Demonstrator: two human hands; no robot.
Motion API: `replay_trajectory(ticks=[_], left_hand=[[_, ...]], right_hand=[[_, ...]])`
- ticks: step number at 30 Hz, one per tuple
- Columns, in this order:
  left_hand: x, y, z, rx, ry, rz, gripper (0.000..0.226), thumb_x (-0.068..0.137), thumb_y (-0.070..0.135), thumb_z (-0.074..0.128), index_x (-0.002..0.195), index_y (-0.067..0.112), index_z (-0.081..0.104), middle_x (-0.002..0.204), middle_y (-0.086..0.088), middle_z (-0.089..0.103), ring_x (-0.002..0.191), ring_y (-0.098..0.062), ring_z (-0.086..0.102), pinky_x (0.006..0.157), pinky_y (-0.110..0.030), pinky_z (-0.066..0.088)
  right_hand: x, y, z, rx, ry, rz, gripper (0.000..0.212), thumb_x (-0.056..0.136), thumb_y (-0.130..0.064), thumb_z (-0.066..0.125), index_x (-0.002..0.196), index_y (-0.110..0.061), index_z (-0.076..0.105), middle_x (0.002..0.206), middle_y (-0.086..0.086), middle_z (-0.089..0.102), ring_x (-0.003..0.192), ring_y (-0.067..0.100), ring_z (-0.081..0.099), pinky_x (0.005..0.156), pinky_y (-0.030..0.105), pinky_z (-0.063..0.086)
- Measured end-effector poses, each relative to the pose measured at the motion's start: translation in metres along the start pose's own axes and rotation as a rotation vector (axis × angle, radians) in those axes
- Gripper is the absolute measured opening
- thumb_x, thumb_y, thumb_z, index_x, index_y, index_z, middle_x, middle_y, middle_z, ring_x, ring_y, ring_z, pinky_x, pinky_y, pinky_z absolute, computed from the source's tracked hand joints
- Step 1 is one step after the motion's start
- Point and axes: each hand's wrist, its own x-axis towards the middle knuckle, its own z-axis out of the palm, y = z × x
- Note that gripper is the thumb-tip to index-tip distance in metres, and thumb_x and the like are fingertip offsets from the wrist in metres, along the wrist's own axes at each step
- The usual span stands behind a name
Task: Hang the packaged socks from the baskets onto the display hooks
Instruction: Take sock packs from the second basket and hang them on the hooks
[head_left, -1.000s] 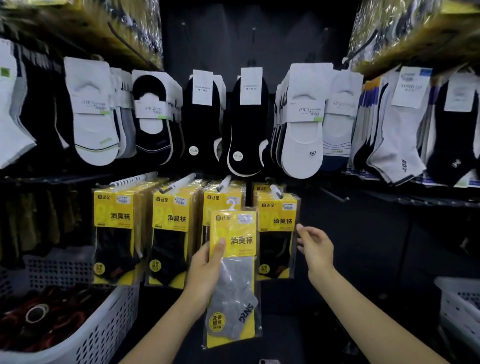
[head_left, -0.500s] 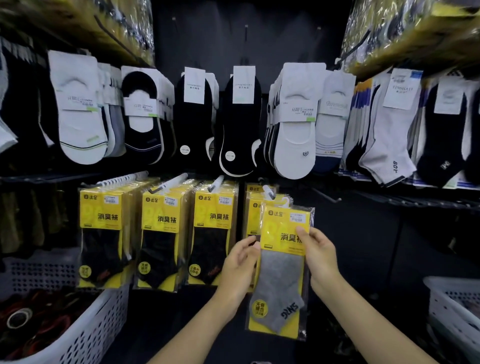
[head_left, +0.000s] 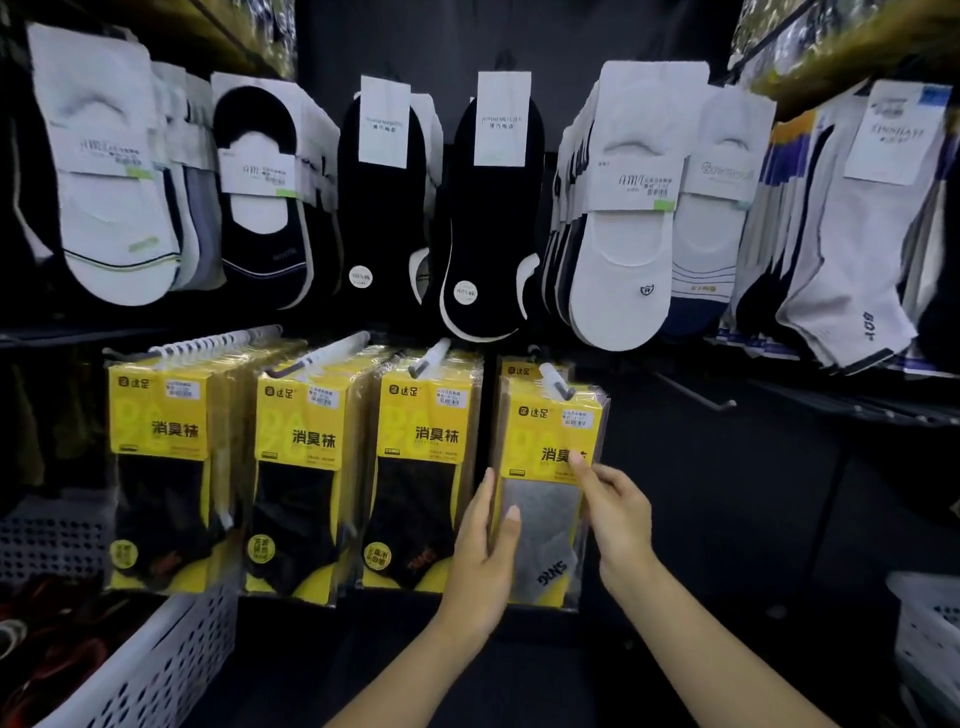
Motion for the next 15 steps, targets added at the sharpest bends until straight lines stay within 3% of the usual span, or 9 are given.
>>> replay_trajectory(ticks=[3, 8, 15], left_hand=[[0.024, -0.012, 0.010, 0.081, 0.024, 0.026, 0.065, 0.089, 0.057, 0.036, 0.145, 0.046, 0.006, 0.141, 0.032, 0.010, 0.137, 0.004, 0.009, 0.116, -0.030, 0.013], [0.075, -0.030, 0.027, 0.011, 0.044, 0.011, 0.062, 0.096, 0.042, 0.038, 0.149, 0.037, 0.005, 0.149, 0.023, 0.010, 0.135, 0.007, 0.007, 0.108, -0.017, 0.011], [0.119, -0.037, 0.034, -0.003, 0.055, -0.022, 0.063, 0.098, 0.040, 0.038, 0.150, 0.036, 0.001, 0.158, 0.012, 0.007, 0.125, 0.008, 0.009, 0.103, -0.016, 0.012]], right_hand=[[0.018, 0.017, 0.002, -0.016, 0.021, 0.014, 0.032, 0.079, -0.038, 0.074, 0.091, -0.009, 0.069, 0.084, 0.000, 0.072, 0.074, 0.006, 0.066, 0.064, 0.019, 0.050], [0.061, 0.035, 0.013, -0.049, 0.072, 0.113, 0.028, 0.081, -0.039, 0.072, 0.085, -0.011, 0.067, 0.084, -0.002, 0.067, 0.076, 0.008, 0.059, 0.058, 0.020, 0.041], [0.100, 0.048, 0.030, -0.057, 0.106, 0.147, 0.027, 0.079, -0.040, 0.074, 0.075, -0.016, 0.063, 0.082, 0.001, 0.066, 0.077, 0.014, 0.059, 0.063, 0.026, 0.046]])
